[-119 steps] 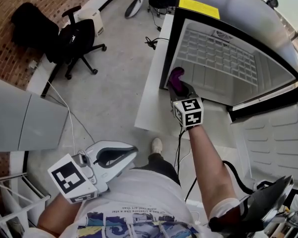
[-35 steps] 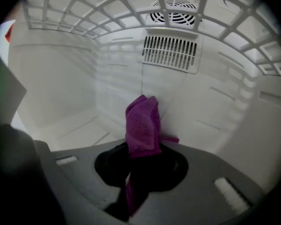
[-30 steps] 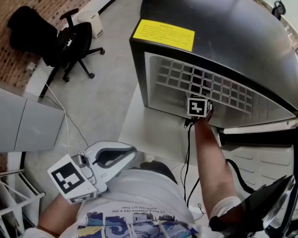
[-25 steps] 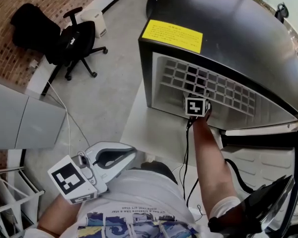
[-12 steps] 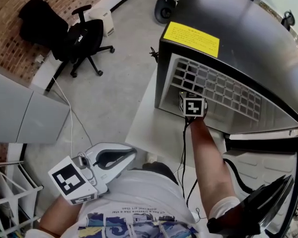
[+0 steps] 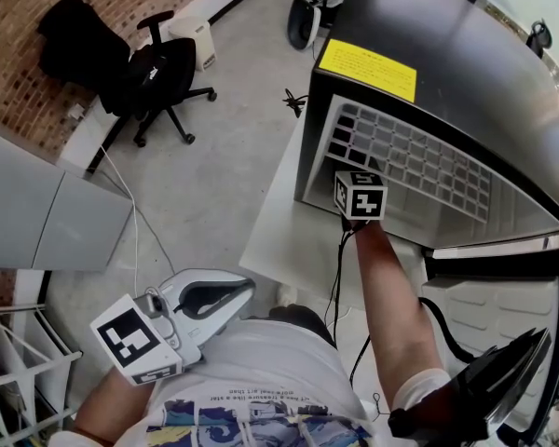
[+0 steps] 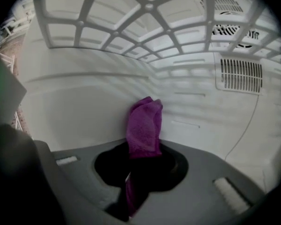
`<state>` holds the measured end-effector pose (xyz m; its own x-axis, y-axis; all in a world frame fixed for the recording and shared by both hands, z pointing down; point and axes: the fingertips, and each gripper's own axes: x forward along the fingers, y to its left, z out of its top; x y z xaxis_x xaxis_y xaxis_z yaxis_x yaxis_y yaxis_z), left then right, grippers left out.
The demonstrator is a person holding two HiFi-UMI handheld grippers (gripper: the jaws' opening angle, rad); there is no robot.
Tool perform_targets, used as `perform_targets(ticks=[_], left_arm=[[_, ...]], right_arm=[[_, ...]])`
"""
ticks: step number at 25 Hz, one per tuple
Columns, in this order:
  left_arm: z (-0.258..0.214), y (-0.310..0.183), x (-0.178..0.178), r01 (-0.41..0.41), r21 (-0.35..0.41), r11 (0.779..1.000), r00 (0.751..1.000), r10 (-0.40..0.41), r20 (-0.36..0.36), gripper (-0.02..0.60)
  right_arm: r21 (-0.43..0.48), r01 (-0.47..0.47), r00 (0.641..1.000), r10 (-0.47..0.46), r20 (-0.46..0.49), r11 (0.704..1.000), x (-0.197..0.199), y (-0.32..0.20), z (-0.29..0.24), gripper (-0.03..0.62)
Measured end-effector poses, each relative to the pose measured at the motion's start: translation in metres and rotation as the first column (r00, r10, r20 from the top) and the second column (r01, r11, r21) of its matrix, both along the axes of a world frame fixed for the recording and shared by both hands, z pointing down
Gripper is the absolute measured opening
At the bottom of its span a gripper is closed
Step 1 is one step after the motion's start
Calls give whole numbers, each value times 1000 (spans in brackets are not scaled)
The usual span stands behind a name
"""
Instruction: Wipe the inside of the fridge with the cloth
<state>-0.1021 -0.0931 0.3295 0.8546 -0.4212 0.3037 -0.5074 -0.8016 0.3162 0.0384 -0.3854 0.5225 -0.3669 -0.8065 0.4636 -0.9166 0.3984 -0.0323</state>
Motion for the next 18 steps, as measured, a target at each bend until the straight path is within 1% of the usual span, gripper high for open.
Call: perform_targets(ticks=[5, 9, 11, 14, 18], left_arm=[[-1, 5, 3, -34, 5, 999, 999, 34, -8, 6], [0, 9, 7, -77, -2, 997, 997, 77, -19, 6], [0, 10, 13, -111, -3, 994, 994, 111, -25, 6], [0, 12, 25, -161, 0, 987, 986, 161, -39, 6], [-1, 14, 41, -219, 3, 976, 975, 218, -49, 5]], right_arm=[[81, -12, 996, 19, -90, 997, 15, 12, -20, 54], [133, -36, 981, 61, -185, 990, 38, 28, -30, 54], [145, -75, 970, 106, -220, 987, 58, 38, -32, 54], [151, -158, 949, 192, -249, 976, 93, 52, -38, 54], [155, -280, 903, 315, -292, 947, 150, 69, -40, 54]])
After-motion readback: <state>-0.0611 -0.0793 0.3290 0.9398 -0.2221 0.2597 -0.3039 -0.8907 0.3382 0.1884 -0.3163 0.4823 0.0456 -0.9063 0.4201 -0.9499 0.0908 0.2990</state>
